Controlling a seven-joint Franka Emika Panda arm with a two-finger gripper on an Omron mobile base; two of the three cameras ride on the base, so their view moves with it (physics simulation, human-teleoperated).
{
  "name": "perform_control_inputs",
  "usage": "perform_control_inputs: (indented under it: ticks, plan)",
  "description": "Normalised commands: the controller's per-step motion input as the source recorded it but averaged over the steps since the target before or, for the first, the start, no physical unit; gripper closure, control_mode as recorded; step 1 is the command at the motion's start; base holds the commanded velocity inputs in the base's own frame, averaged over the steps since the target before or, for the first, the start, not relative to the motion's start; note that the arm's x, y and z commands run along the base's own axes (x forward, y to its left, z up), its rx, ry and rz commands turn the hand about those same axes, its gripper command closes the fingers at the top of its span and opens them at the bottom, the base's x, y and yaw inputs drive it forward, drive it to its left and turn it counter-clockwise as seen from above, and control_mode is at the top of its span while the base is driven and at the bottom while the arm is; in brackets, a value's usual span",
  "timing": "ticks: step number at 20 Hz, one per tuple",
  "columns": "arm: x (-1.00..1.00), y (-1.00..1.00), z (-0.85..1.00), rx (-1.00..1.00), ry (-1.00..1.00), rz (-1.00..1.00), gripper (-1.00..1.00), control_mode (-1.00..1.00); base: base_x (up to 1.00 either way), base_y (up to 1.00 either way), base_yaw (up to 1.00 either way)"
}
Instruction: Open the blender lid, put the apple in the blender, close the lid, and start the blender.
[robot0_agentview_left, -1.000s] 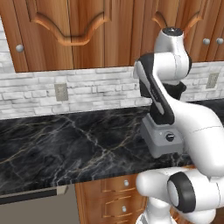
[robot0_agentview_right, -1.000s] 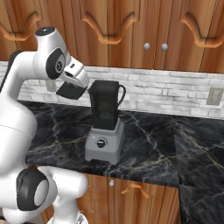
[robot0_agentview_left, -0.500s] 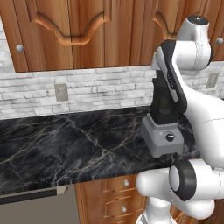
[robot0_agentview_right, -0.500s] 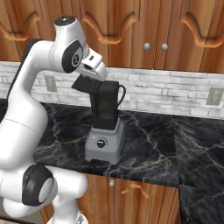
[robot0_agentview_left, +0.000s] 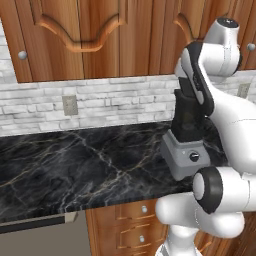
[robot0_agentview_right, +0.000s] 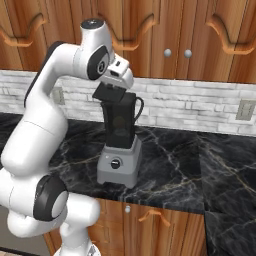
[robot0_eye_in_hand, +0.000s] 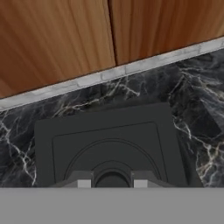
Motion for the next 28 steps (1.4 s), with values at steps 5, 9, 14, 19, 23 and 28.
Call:
perform_control_inputs:
  ticks: [5, 9, 14, 19, 23, 28]
  plan:
    - [0.41, -0.12, -0.04, 0.00, 0.00, 0.07, 1.00, -1.00, 0.00, 0.00, 0.00]
    - [0.15, -0.30, -0.15, 0.00, 0.00, 0.02, 1.00, -1.00, 0.00, 0.00, 0.00]
    - [0.11, -0.20, -0.18, 0.00, 0.00, 0.03, 1.00, -1.00, 0.00, 0.00, 0.00]
    - [0.19, 0.00, -0.14, 0.00, 0.00, 0.09, 1.00, -1.00, 0.00, 0.00, 0.00]
    - [0.05, 0.00, -0.19, 0.00, 0.00, 0.09, 1.00, -1.00, 0.00, 0.00, 0.00]
    - [0.00, 0.00, -0.14, 0.00, 0.00, 0.02, 1.00, -1.00, 0.00, 0.00, 0.00]
